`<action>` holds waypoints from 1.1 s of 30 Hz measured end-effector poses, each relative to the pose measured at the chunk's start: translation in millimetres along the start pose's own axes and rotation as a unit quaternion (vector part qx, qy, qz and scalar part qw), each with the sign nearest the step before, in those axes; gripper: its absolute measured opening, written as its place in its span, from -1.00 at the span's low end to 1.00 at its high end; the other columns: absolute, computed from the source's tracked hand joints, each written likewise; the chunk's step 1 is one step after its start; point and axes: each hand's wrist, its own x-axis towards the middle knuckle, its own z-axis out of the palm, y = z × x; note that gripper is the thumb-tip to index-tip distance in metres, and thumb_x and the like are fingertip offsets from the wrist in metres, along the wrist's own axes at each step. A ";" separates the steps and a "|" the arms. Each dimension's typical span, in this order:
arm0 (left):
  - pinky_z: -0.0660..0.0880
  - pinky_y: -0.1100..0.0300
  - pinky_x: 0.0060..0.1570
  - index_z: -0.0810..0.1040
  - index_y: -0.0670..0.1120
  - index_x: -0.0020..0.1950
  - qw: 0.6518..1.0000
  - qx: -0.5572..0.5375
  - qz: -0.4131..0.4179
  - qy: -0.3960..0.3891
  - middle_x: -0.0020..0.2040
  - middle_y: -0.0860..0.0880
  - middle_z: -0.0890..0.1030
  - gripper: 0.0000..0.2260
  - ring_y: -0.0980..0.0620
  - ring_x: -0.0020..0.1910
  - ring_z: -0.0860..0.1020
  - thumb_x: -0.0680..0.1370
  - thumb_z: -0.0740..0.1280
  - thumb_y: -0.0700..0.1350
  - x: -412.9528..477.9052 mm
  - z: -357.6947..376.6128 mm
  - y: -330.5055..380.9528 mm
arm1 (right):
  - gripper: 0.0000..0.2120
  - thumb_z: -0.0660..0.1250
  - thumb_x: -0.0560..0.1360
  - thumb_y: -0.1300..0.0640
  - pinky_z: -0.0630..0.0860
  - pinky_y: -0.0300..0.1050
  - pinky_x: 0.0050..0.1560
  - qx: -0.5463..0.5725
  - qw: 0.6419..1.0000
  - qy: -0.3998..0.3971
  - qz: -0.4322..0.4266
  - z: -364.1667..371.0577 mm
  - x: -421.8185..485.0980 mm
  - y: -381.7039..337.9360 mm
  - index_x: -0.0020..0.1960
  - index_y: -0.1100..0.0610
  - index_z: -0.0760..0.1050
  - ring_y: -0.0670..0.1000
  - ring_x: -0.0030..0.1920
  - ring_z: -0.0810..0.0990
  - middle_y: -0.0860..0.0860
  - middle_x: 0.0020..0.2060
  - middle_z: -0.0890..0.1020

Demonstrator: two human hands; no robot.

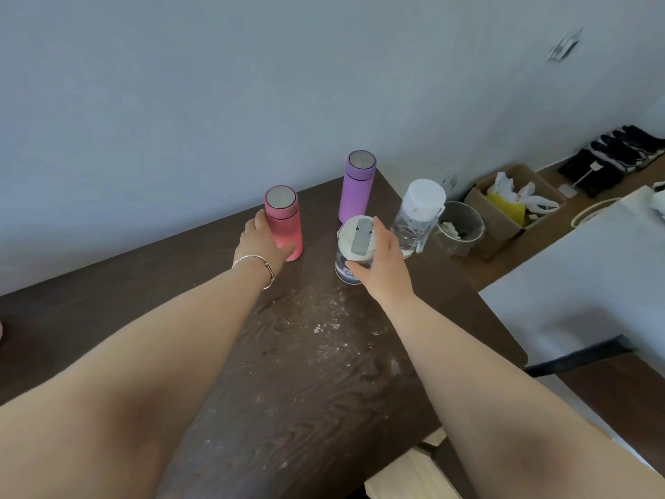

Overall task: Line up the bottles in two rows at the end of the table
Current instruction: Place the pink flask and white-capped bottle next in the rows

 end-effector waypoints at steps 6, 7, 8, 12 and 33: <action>0.40 0.05 -0.05 0.30 -0.10 0.31 0.987 -0.137 -0.070 0.049 0.18 -0.11 0.51 -0.42 -0.19 0.06 0.52 0.38 0.39 0.07 19.4 21.2 8.8 | -0.13 0.58 0.34 0.02 0.43 -0.22 0.16 0.088 0.996 0.013 -0.015 3.3 13.7 14.7 0.50 -0.05 0.17 -0.11 0.33 0.35 -0.02 0.36 0.39; 0.42 0.04 -0.06 0.30 -0.09 0.28 0.985 -0.148 -0.073 0.053 0.15 -0.10 0.53 -0.43 -0.18 0.04 0.52 0.37 0.40 0.08 20.5 23.3 7.3 | -0.13 0.58 0.33 0.01 0.41 -0.25 0.15 0.096 0.995 0.016 -0.014 4.1 13.9 16.2 0.49 -0.07 0.17 -0.13 0.32 0.35 -0.04 0.35 0.39; 0.44 0.03 -0.05 0.31 -0.08 0.26 0.983 -0.156 -0.074 0.058 0.12 -0.10 0.54 -0.44 -0.17 0.02 0.52 0.36 0.41 0.09 21.5 24.8 5.4 | -0.14 0.58 0.33 0.00 0.41 -0.26 0.13 0.102 0.994 0.020 -0.013 5.0 13.8 17.3 0.48 -0.08 0.18 -0.14 0.31 0.36 -0.05 0.35 0.39; 0.44 0.06 -0.08 0.33 -0.06 0.20 0.983 -0.162 -0.051 0.076 0.07 -0.07 0.57 -0.48 -0.14 -0.02 0.52 0.35 0.43 0.08 22.4 25.8 -1.3 | -0.14 0.58 0.32 -0.02 0.40 -0.24 0.10 0.111 0.993 0.028 -0.013 6.6 13.7 18.0 0.47 -0.11 0.17 -0.15 0.30 0.36 -0.07 0.35 0.40; 0.40 0.12 -0.15 0.35 0.02 0.18 0.979 -0.184 -0.015 0.091 0.00 0.03 0.55 -0.48 -0.06 -0.07 0.52 0.31 0.45 0.10 -100.0 -47.9 -75.6 | -0.12 0.60 0.30 -0.04 0.40 -0.18 0.27 0.111 0.990 0.092 -0.008 -15.1 -58.3 -77.6 0.46 -0.17 0.18 -0.12 0.36 0.35 -0.11 0.37 0.38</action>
